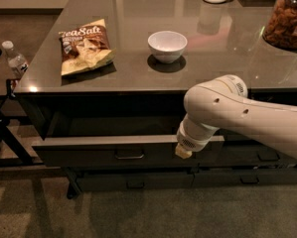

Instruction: Close top drawer

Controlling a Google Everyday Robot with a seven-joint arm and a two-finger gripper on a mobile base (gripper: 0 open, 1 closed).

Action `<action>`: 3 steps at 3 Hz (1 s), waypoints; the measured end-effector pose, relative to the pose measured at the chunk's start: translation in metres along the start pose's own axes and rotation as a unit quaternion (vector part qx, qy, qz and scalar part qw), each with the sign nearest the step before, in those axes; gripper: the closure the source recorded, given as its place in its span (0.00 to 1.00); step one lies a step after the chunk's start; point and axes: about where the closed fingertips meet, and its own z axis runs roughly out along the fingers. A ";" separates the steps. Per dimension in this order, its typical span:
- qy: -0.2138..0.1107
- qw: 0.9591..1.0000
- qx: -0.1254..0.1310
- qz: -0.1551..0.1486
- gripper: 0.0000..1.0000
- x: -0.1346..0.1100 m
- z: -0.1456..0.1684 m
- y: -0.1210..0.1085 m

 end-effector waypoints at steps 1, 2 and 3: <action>0.000 1.000 0.000 0.000 0.58 0.000 0.000 0.000; 0.000 1.000 0.000 0.000 0.35 0.000 0.000 0.000; 0.000 1.000 0.000 0.000 0.11 0.000 0.000 0.000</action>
Offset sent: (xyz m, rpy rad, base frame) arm 0.0000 0.0000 0.0000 0.0000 0.0000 0.0000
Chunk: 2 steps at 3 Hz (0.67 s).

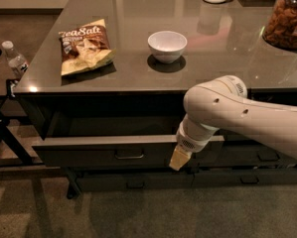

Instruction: Close top drawer

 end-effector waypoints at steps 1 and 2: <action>0.000 1.000 0.000 0.000 0.00 0.000 0.000 0.000; 0.000 1.000 0.000 0.000 0.00 0.000 0.000 0.000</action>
Offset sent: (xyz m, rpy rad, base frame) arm 0.0000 0.0000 0.0000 0.0000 0.0000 0.0000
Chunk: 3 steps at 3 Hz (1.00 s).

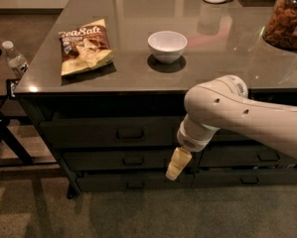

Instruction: Close top drawer

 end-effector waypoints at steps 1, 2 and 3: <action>0.000 1.000 0.000 0.000 0.19 0.000 0.000 0.000; 0.000 1.000 0.000 0.000 0.42 0.000 0.000 0.000; 0.000 1.000 0.000 0.000 0.65 0.000 0.000 0.000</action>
Offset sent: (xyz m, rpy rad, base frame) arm 0.0000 0.0000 0.0000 0.0000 0.0000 0.0000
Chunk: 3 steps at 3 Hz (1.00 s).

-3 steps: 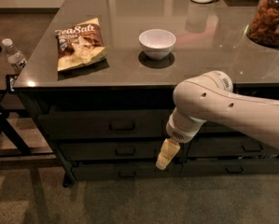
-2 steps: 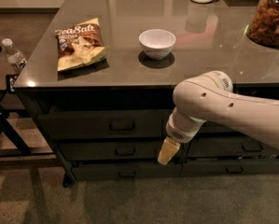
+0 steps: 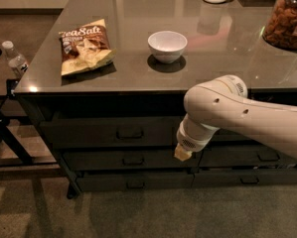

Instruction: Close top drawer

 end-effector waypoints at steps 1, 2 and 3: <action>0.002 1.000 0.005 0.001 0.88 -0.003 -0.001 -0.007; 0.007 1.000 0.024 0.000 1.00 -0.020 0.003 -0.031; 0.021 0.999 0.040 -0.009 1.00 -0.046 0.013 -0.046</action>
Offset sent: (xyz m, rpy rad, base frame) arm 0.0782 0.0062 0.0072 -0.0723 -0.0778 -0.0165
